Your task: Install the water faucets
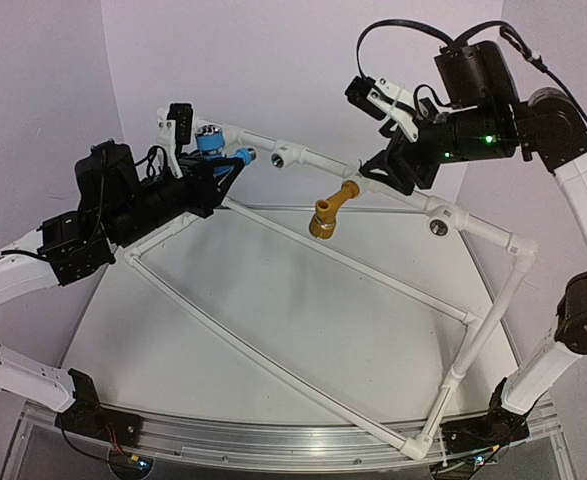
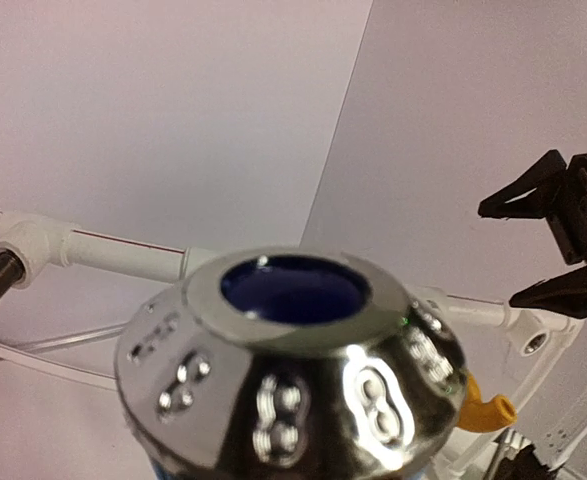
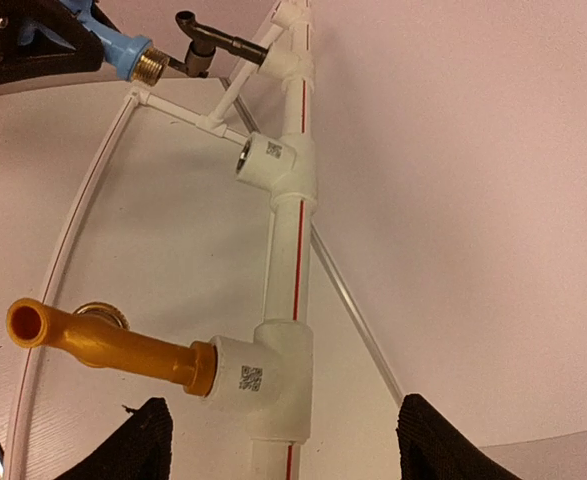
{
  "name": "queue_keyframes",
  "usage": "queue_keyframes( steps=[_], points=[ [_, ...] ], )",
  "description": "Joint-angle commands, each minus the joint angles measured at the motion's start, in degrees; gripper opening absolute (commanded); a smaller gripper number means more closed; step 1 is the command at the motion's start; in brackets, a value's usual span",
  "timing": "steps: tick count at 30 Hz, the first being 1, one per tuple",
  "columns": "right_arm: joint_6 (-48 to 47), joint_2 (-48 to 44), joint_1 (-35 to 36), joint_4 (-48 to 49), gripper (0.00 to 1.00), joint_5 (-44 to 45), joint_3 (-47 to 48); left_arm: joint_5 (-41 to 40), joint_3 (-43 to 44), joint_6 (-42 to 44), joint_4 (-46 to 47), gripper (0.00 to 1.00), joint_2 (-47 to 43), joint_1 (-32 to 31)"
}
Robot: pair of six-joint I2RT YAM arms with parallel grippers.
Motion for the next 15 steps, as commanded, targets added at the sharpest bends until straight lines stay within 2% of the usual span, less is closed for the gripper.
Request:
queue_keyframes(
  steps=[1,3,9,15],
  points=[
    [10.24,0.05,-0.12,-10.42,0.74,0.16,-1.03,-2.69,-5.24,7.51,14.25,0.0,-1.58,-0.04],
    [11.09,-0.71,-1.18,-10.98,0.74,-1.39,-2.71,-3.01,-6.47,7.63,16.24,0.0,-1.13,-0.04],
    [12.38,0.36,-4.84,-11.32,0.73,-3.59,-4.48,-0.93,-4.48,9.79,13.87,0.0,3.62,-0.04],
    [11.89,2.41,-7.11,-11.35,0.7,-3.44,-4.48,0.64,-6.64,12.77,18.67,0.0,5.81,-0.04]
  ],
)
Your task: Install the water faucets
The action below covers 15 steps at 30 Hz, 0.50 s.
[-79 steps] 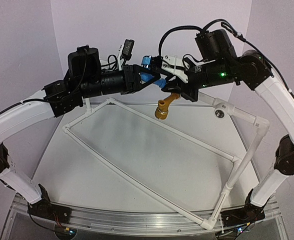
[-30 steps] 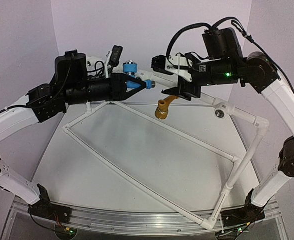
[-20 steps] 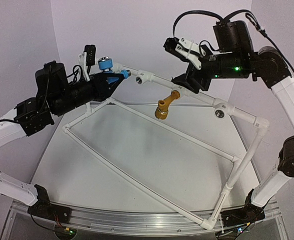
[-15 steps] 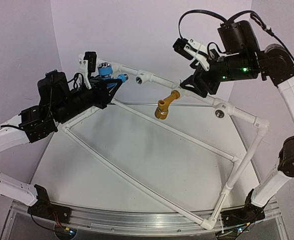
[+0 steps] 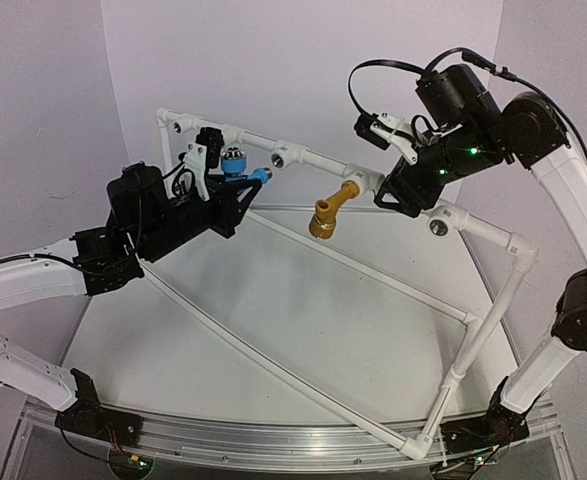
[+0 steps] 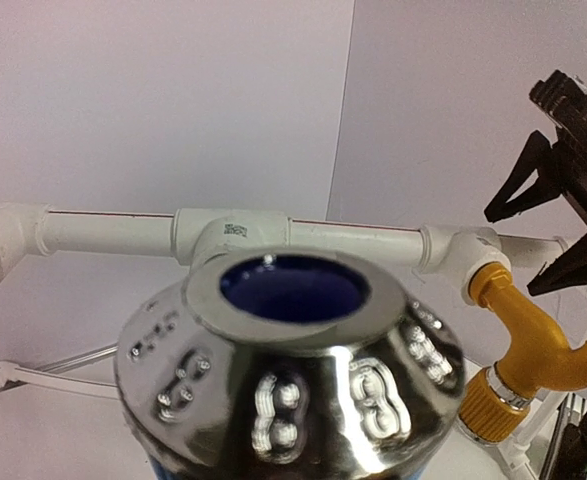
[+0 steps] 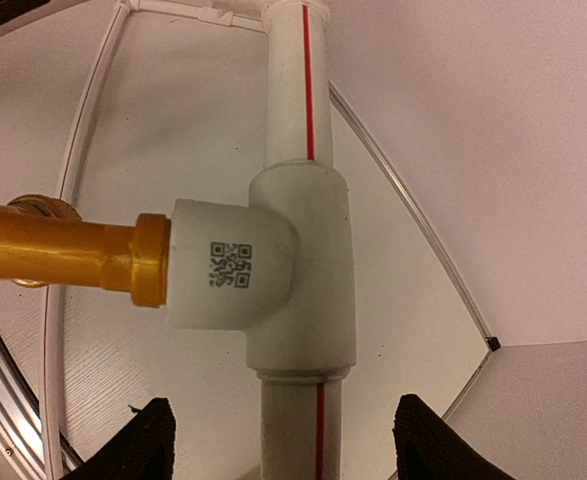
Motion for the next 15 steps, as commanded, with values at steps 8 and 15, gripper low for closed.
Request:
queue_keyframes(
  steps=[8,15],
  points=[
    [1.35,2.72,-1.87,-0.61,0.55,-2.74,-1.04,-1.46,-0.13,7.23,14.98,0.0,4.46,0.23],
    [1.19,3.33,-2.57,-0.2,0.37,-3.41,-1.13,-3.92,0.34,6.38,18.38,0.0,7.03,2.39]
  ],
)
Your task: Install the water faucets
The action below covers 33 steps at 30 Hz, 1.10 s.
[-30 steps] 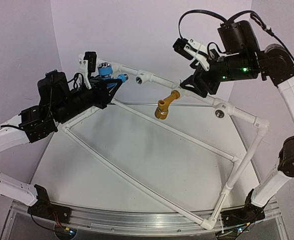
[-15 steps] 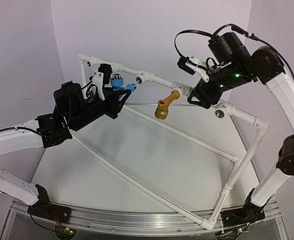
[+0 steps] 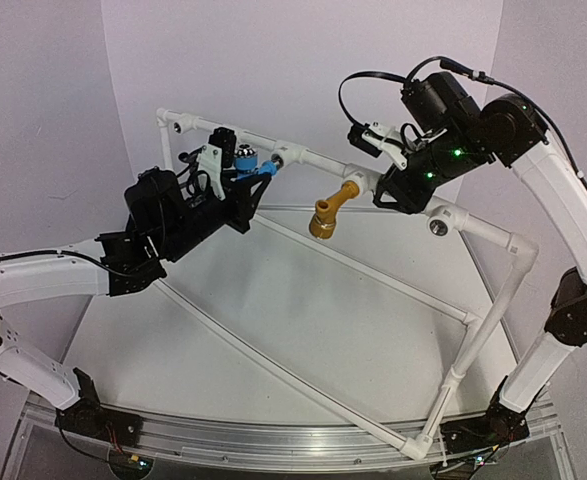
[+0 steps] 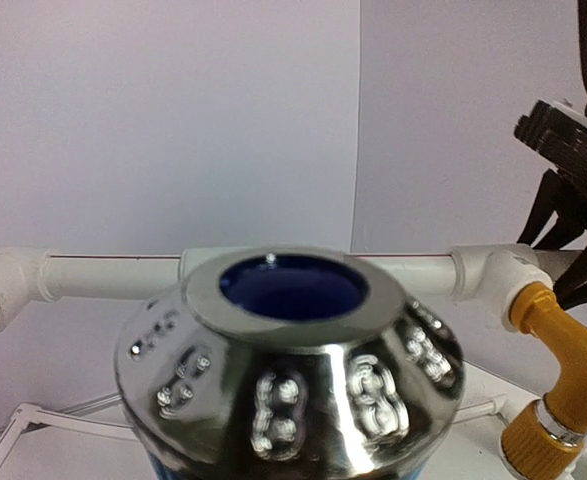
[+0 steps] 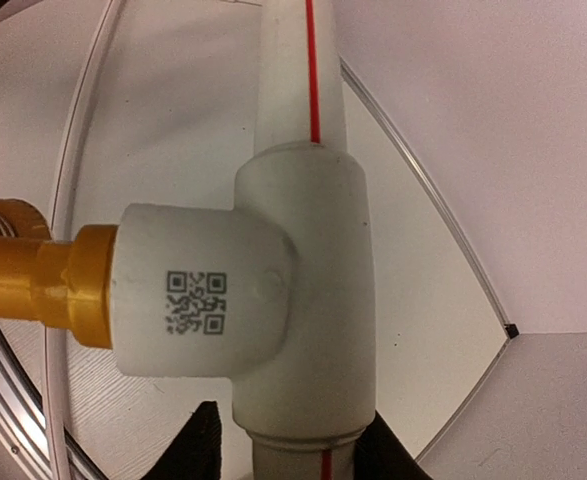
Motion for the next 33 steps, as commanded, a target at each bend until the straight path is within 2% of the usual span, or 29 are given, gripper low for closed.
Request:
queue_keyframes(
  steps=[1,8,22,33],
  points=[
    [0.25,0.85,-0.59,0.01,0.34,-1.2,-0.28,-1.45,0.72,-0.28,6.56,0.0,0.91,2.15],
    [-0.27,1.1,-1.19,0.16,0.28,-1.65,-0.52,1.19,1.15,-2.66,5.23,0.0,1.33,3.96],
    [-1.32,1.11,-1.21,0.45,0.29,-2.12,-1.07,6.14,2.74,-6.27,4.25,0.0,3.12,4.23],
    [-2.14,0.8,-1.26,0.9,0.27,-2.52,-1.74,3.82,4.66,-6.16,4.41,0.0,3.34,4.23]
  ],
)
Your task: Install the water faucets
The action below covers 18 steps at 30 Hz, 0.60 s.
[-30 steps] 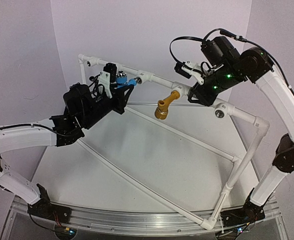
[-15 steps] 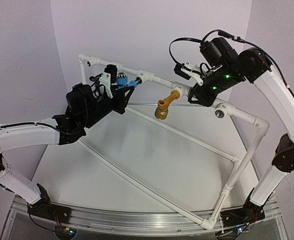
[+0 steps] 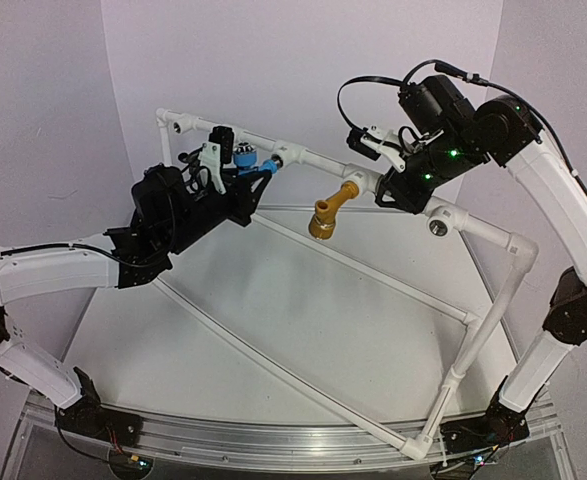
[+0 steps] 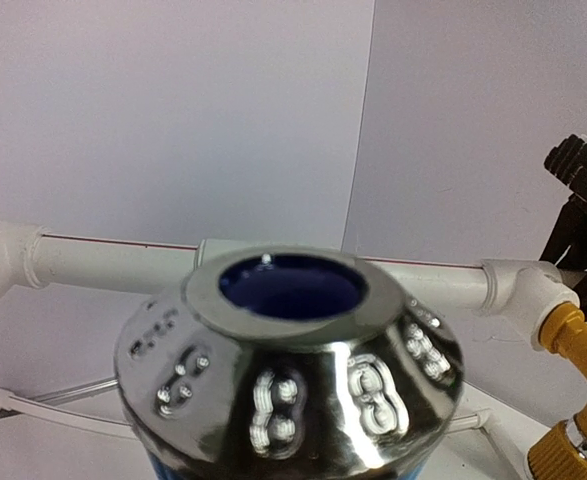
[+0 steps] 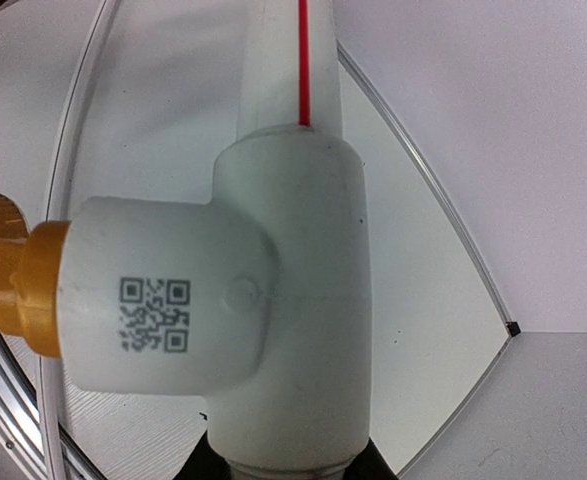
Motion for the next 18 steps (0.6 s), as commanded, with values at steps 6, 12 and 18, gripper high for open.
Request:
queue_keyframes(
  steps=[6,12,18],
  points=[
    [-0.82,0.1,-0.02,1.03,0.27,-1.85,-1.14,-0.65,6.04,0.08,-0.3,0.0,1.62,0.27],
    [-0.99,0.08,-0.02,1.09,0.27,-1.89,-1.14,0.07,5.1,-2.1,-0.24,0.0,2.25,0.35],
    [-1.1,0.05,0.01,1.18,0.26,-1.81,-1.14,-0.67,2.82,-3.44,0.68,0.0,1.47,0.53]
  ],
)
